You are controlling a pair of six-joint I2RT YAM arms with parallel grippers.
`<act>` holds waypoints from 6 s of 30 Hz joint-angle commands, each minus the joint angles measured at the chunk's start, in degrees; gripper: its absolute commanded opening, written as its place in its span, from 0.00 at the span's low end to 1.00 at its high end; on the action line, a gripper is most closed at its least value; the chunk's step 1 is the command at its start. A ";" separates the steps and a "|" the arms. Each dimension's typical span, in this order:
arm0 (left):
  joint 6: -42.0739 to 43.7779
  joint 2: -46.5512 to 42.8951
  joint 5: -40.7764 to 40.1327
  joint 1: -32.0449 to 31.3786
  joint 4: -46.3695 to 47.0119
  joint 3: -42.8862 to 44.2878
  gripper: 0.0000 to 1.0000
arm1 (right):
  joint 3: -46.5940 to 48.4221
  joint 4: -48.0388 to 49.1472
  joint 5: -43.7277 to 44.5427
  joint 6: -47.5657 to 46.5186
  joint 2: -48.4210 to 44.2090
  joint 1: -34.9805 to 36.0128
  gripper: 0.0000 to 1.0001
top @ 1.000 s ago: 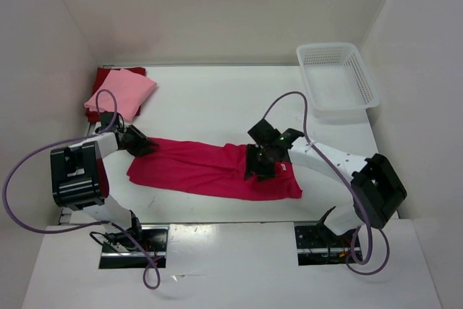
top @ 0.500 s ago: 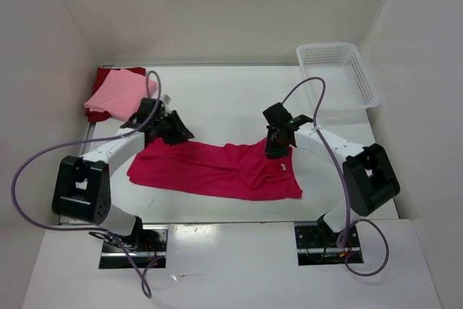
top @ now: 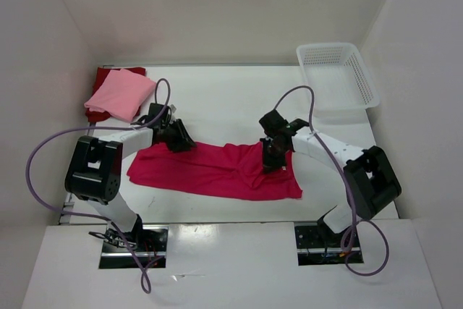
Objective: Fold and stack the t-shirts
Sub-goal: Fold the other side of the tshirt into a rectangle
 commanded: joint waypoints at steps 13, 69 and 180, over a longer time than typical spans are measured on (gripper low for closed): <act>-0.08 -0.28 1.79 2.85 1.58 1.23 0.41 | 7.19 4.60 0.16 -0.96 8.68 -4.41 0.08; -0.52 -2.21 7.33 16.65 3.42 -4.22 0.49 | 2.52 10.31 2.77 8.37 -0.88 -17.33 0.30; -3.42 -9.24 6.80 24.03 6.40 -9.49 0.54 | 7.99 10.48 1.39 10.47 9.33 8.95 0.28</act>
